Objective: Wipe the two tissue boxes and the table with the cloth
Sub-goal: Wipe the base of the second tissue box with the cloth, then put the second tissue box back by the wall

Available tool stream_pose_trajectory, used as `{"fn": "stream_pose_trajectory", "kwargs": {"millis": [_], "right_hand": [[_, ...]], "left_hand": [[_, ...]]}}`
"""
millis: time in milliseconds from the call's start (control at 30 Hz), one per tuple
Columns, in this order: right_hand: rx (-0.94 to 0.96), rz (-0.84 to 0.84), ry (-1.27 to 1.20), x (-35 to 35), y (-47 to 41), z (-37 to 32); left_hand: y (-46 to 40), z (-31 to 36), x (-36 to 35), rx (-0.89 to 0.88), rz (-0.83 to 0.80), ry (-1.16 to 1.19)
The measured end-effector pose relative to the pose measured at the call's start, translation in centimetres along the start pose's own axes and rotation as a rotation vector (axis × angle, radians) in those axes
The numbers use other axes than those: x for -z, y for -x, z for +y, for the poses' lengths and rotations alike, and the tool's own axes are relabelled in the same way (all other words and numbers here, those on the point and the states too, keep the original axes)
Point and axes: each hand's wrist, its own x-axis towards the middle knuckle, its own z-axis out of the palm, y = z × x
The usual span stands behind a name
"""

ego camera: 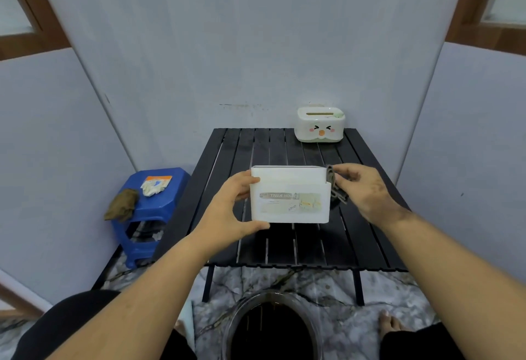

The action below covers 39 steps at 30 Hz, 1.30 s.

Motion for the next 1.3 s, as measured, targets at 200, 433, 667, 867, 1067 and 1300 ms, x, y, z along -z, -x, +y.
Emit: {"fn": "stream_pose_trajectory", "kwargs": {"millis": [200,433,667,867,1067,1300], "right_hand": [[-0.109,-0.229,-0.030,-0.6,3.0,-1.8],[-0.101,-0.290,0.322,-2.8,6.2,-3.9],[-0.062,-0.219,0.439,-3.6,6.2,-1.9],[-0.063,-0.172,0.398,-3.9,4.6,-1.4],[-0.005,-0.163,0.365,-6.1,-3.0,-2.3],[0.068,-0.198,0.315,-11.9,-16.7,-0.5]], "left_hand": [[-0.4,0.6,-0.9,0.306,0.165,0.207],[-0.3,-0.2,-1.3,0.407,0.134,0.136],[0.4,0.5,-1.3,0.362,0.041,0.057],[-0.5,0.0,-0.9,0.339,0.062,0.048],[-6.8,-1.7,2.8,0.279,0.082,0.017],[-18.0,-9.1,7.4,0.329,0.142,0.002]]}}
